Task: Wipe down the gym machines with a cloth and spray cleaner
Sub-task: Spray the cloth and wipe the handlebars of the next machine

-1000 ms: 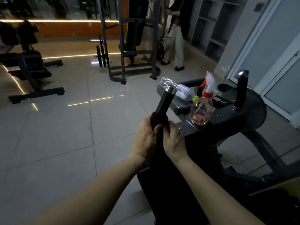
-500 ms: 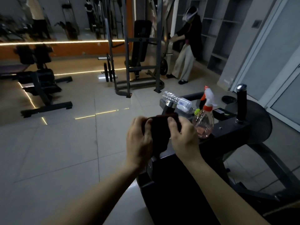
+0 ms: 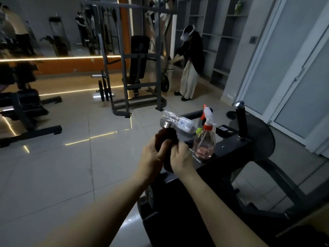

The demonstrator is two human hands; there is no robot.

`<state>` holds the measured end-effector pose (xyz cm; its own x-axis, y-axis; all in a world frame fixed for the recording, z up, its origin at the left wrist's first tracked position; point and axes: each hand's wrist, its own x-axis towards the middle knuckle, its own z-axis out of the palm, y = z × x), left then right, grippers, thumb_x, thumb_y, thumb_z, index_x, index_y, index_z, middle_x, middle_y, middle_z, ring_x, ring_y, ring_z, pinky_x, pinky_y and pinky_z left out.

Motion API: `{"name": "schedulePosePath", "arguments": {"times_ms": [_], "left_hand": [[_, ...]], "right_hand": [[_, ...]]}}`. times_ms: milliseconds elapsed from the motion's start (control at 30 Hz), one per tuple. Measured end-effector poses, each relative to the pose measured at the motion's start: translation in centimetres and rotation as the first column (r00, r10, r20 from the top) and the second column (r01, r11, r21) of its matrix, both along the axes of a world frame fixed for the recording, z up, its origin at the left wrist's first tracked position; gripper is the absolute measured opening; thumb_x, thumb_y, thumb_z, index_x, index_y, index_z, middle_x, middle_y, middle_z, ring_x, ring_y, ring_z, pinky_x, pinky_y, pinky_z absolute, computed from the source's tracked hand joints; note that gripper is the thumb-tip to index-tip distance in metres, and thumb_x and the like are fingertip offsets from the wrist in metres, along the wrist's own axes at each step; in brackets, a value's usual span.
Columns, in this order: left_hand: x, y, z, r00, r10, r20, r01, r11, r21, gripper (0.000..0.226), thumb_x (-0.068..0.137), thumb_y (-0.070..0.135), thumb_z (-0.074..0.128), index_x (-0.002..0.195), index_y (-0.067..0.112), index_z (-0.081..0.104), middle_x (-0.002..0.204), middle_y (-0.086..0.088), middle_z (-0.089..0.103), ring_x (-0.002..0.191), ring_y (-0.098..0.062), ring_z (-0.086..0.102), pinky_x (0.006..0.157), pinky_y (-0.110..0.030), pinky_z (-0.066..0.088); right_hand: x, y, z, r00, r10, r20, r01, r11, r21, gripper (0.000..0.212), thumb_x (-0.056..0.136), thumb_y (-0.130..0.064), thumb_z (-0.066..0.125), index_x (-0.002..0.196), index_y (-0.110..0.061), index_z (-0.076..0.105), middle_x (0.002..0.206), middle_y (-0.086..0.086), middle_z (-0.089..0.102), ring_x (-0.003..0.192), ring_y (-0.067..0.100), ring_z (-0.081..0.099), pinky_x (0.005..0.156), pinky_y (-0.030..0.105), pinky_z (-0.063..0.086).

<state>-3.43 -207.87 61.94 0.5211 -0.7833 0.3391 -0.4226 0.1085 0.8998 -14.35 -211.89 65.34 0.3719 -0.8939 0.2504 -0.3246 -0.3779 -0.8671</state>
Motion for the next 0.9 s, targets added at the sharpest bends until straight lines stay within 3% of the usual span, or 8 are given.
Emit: {"name": "schedulePosePath", "arguments": {"times_ms": [67,133,200,300,467,633,733,900], "left_hand": [[-0.3,2.7,-2.3,0.998,-0.035,0.06,0.033,0.999,0.029,0.039,0.09,0.054,0.055,0.12,0.03,0.061,0.101,0.011,0.07,0.093,-0.009,0.068,0.082,-0.043,0.055],[-0.3,4.9,-5.2,0.984,-0.06,0.166,0.045,0.994,0.097,0.051,0.089,0.043,0.056,0.136,0.025,0.051,0.112,0.007,0.066,0.1,-0.016,0.066,0.085,-0.043,0.053],[-0.6,6.8,-7.3,0.96,-0.05,0.277,-0.007,0.98,0.2,0.058,0.092,0.037,0.052,0.147,0.019,0.041,0.12,-0.002,0.063,0.103,-0.024,0.064,0.084,-0.045,0.053],[-0.2,8.0,-6.6,0.931,-0.02,0.365,-0.079,0.964,0.253,0.045,0.098,0.047,0.04,0.137,0.026,0.048,0.111,-0.002,0.067,0.096,-0.027,0.066,0.078,-0.047,0.054],[0.2,8.0,0.3,0.981,0.111,0.161,-0.124,0.99,0.074,0.018,0.096,0.028,0.058,0.11,0.037,0.053,0.09,0.008,0.066,0.082,-0.016,0.066,0.072,-0.05,0.058],[0.4,5.0,5.8,0.981,-0.027,0.193,0.059,0.985,-0.162,0.063,0.091,0.007,0.064,0.146,0.029,0.042,0.136,-0.005,0.056,0.125,-0.018,0.055,0.102,-0.036,0.051],[0.6,2.0,7.1,0.883,0.068,0.465,0.031,0.979,-0.202,0.074,0.089,0.01,0.07,0.153,0.019,0.034,0.14,-0.011,0.05,0.124,-0.016,0.048,0.098,-0.021,0.043],[0.3,-0.6,6.9,0.707,0.059,0.705,-0.045,0.998,-0.039,0.047,0.088,0.027,0.068,0.133,0.023,0.054,0.12,-0.007,0.053,0.106,-0.025,0.053,0.084,-0.039,0.05]], "right_hand": [[-1.1,0.7,-2.0,0.946,0.126,-0.299,-0.099,0.99,0.105,0.024,0.101,-0.011,0.045,0.112,0.001,0.062,0.113,0.024,0.067,0.106,0.037,0.063,0.077,0.027,0.039],[-2.1,1.7,-3.8,0.703,0.219,-0.677,-0.201,0.974,0.106,0.029,0.102,-0.021,0.042,0.119,-0.003,0.057,0.121,0.021,0.062,0.112,0.036,0.058,0.085,0.034,0.044],[-2.6,3.0,-3.9,0.573,0.205,-0.794,-0.243,0.967,0.075,0.032,0.1,-0.027,0.044,0.119,-0.004,0.055,0.122,0.019,0.061,0.114,0.036,0.057,0.091,0.038,0.046],[-2.4,3.4,-2.6,0.689,0.22,-0.691,-0.2,0.973,0.11,0.031,0.099,-0.034,0.048,0.107,-0.007,0.059,0.114,0.018,0.064,0.11,0.035,0.06,0.088,0.039,0.048],[-3.5,2.2,0.9,0.95,0.201,-0.241,-0.181,0.978,0.1,0.042,0.096,-0.045,0.06,0.074,-0.009,0.06,0.063,0.007,0.062,0.058,0.011,0.062,0.061,0.042,0.056],[-6.7,-3.5,4.6,0.936,-0.352,-0.018,0.338,0.91,-0.239,0.03,0.093,-0.033,0.067,0.113,-0.015,0.054,0.114,0.008,0.061,0.1,0.024,0.063,0.082,0.045,0.056],[-7.5,-6.9,5.1,0.93,-0.316,-0.188,0.298,0.947,-0.121,0.085,0.082,-0.043,0.078,0.145,-0.013,0.031,0.145,0.016,0.041,0.13,0.034,0.047,0.104,0.05,0.046],[-7.0,-9.4,3.9,0.982,-0.1,-0.159,0.113,0.991,0.075,0.119,0.069,-0.054,0.085,0.157,-0.026,0.01,0.161,0.011,0.028,0.143,0.032,0.036,0.111,0.049,0.038]]}}
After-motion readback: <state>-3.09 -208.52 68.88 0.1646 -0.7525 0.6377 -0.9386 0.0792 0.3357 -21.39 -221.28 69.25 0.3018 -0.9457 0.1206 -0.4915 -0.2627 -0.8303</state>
